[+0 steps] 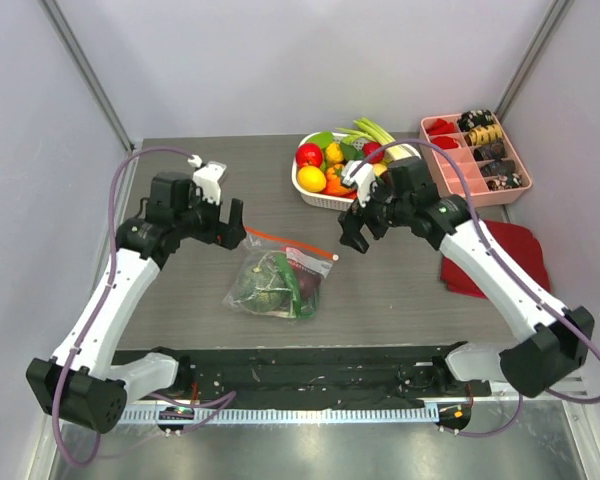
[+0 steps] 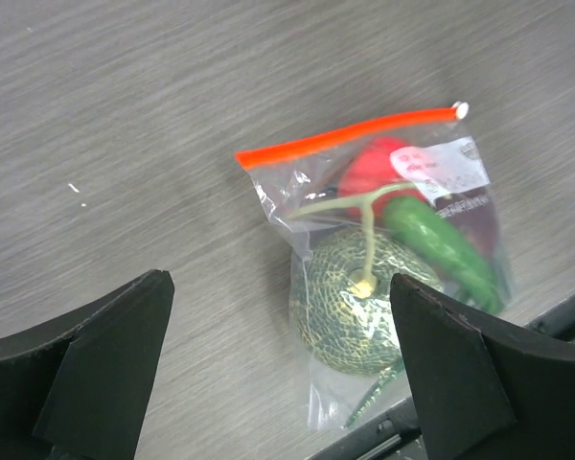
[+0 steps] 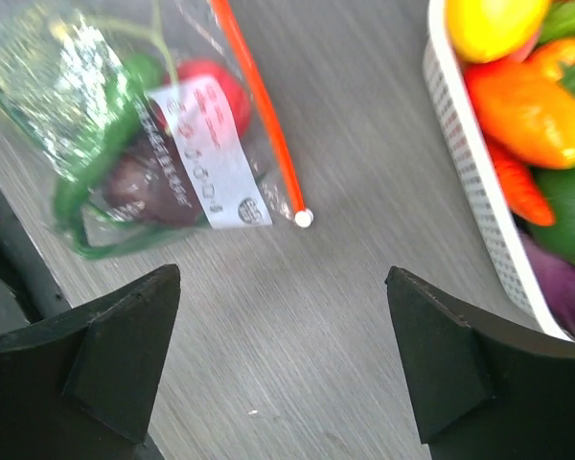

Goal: Place the food in the zip-top bag and seal the zipper
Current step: Reset both arms

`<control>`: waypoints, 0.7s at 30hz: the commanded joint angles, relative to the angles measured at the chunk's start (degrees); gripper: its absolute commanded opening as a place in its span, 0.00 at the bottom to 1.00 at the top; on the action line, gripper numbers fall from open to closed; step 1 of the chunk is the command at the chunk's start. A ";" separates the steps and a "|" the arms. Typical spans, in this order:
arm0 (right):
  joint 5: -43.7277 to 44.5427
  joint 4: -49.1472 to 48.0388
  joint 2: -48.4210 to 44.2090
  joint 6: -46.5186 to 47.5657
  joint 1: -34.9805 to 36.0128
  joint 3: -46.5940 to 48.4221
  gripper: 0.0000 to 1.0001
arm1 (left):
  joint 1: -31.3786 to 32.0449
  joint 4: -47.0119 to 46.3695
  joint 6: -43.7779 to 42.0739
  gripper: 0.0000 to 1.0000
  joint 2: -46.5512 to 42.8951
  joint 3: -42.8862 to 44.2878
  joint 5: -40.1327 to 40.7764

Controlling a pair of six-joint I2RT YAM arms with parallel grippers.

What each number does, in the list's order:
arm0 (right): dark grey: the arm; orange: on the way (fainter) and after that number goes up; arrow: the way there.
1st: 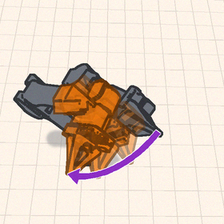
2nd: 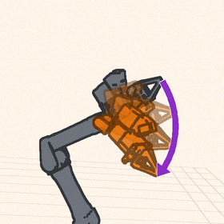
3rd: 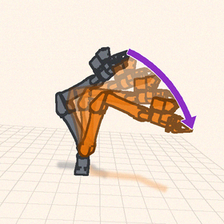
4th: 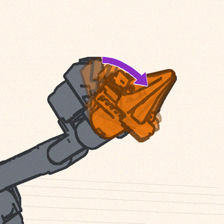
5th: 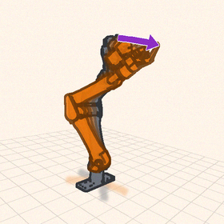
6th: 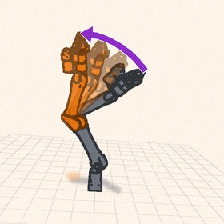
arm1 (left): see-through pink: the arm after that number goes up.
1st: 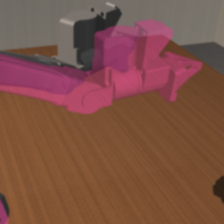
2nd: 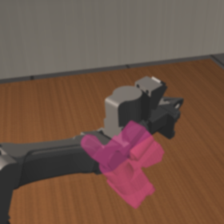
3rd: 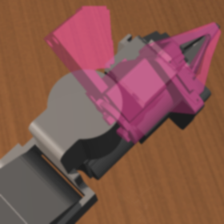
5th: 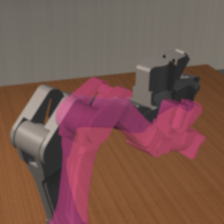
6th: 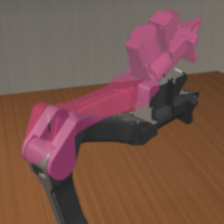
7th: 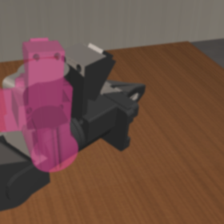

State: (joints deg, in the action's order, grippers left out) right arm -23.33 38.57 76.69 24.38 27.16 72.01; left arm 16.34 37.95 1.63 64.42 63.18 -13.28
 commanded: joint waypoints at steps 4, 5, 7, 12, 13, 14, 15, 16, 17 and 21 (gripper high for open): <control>0.75 -2.61 -11.27 -13.91 -1.58 -0.62 0.96 | -0.69 17.67 -0.06 1.00 2.37 13.97 -2.37; 0.40 -3.40 -12.95 -17.14 -3.15 -1.77 0.96 | -0.69 18.03 0.56 1.00 2.29 14.16 -0.54; 0.65 -5.69 -17.50 -20.33 -5.00 -5.89 0.99 | -0.78 18.12 -0.13 1.00 0.89 13.04 1.14; 1.54 -7.28 -25.52 -25.60 -9.84 -13.81 1.00 | -0.87 17.86 0.30 1.00 -3.59 7.67 6.24; 1.45 -7.19 -26.58 -25.96 -10.28 -14.69 1.00 | -1.04 17.68 0.83 1.00 -4.21 6.71 6.59; 1.53 -7.19 -28.85 -26.14 -10.54 -15.49 1.00 | -1.22 17.33 1.27 1.00 -4.65 4.52 6.95; 1.71 -7.10 -29.83 -26.57 -10.72 -16.97 1.00 | -1.48 17.15 1.27 1.00 -5.09 3.72 7.12; 1.62 -7.01 -30.62 -26.67 -10.81 -17.51 1.00 | -1.57 16.98 1.27 1.00 -5.79 2.84 7.04; 1.71 -6.93 -31.50 -26.93 -10.72 -17.95 1.00 | -1.75 16.89 1.79 1.00 -6.06 1.87 7.21; 2.15 -6.57 -34.23 -28.16 -10.81 -18.92 1.00 | -2.89 16.89 3.99 1.00 -5.98 3.43 7.04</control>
